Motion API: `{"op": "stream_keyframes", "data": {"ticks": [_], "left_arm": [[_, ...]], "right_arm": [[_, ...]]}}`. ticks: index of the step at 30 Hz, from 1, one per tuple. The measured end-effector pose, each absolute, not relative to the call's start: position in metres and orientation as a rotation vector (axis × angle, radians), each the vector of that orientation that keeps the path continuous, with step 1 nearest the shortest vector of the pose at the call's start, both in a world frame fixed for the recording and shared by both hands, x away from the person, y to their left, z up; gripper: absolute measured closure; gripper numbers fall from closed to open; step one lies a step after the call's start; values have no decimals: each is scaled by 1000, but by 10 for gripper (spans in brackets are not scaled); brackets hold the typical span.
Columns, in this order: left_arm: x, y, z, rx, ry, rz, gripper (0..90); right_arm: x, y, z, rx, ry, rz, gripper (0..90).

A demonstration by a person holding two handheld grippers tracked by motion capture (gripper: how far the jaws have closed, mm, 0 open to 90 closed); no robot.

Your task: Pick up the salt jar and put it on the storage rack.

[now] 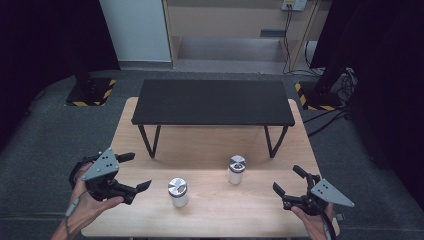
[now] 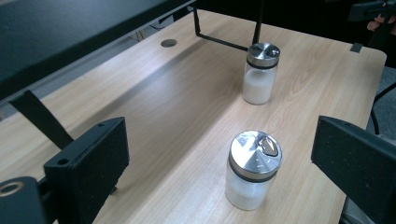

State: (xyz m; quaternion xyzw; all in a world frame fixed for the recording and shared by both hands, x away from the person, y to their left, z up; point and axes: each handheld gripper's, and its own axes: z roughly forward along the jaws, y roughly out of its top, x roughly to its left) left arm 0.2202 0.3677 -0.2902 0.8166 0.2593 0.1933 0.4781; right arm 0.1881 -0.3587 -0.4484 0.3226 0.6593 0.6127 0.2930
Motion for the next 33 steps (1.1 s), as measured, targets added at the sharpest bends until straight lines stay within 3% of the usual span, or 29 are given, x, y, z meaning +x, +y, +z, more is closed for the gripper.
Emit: {"op": "stream_keyframes", "data": {"ticks": [33], "left_arm": [[258,306,-340,2161,565,339,40]], "right_arm": [[187,-359,-448,861,1749,1635,63]]}}
